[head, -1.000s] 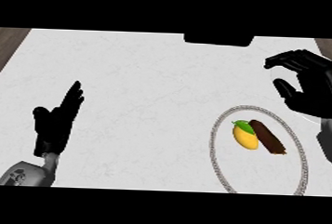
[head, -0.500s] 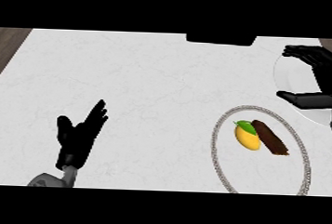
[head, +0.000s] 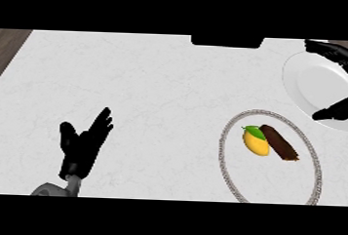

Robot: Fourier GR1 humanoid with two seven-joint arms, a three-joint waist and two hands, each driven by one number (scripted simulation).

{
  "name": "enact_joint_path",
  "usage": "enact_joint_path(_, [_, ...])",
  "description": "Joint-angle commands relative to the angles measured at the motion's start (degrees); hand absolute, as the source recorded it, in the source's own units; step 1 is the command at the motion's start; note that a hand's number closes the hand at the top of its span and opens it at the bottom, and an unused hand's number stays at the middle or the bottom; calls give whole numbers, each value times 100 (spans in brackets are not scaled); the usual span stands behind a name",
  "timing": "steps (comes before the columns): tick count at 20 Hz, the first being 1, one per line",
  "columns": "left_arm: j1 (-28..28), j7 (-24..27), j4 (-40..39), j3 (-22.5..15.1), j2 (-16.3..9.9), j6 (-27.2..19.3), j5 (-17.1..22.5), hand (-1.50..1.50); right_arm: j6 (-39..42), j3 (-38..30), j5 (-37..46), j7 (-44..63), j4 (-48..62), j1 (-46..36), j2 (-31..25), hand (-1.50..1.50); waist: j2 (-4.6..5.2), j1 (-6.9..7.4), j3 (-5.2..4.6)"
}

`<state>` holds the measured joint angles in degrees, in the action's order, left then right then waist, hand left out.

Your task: Pick the lemon from the placemat and place it in the plate

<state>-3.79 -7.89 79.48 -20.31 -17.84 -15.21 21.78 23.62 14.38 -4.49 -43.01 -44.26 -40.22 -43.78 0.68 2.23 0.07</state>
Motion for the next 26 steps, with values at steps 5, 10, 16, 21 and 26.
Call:
enact_joint_path(5, [-34, -77, -129, 97, 115, -99, -115, 0, 171, 1025, 1398, -175, -481, -152, -168, -150, -58, -169, -7])
enact_joint_path(10, [197, 25, -23, 215, 67, 68, -171, 0, -266, 1181, 1938, 398, -1049, 187, 100, -150, -74, -207, -8])
enact_joint_path(16, [534, 38, 133, 410, 53, 369, -193, 0, -370, 921, 2436, 849, -1771, 713, 273, -150, -78, -225, -9])
enact_joint_path(21, [192, 77, -248, 494, 325, 299, -364, 0, -187, 1112, 2834, 1629, -2332, 1024, 576, -150, -75, -244, -10])
enact_joint_path(26, [566, -115, 234, 515, 318, 300, -620, 0, 13, 734, 3217, 1221, -2193, 1348, 637, -150, -75, -215, -7])
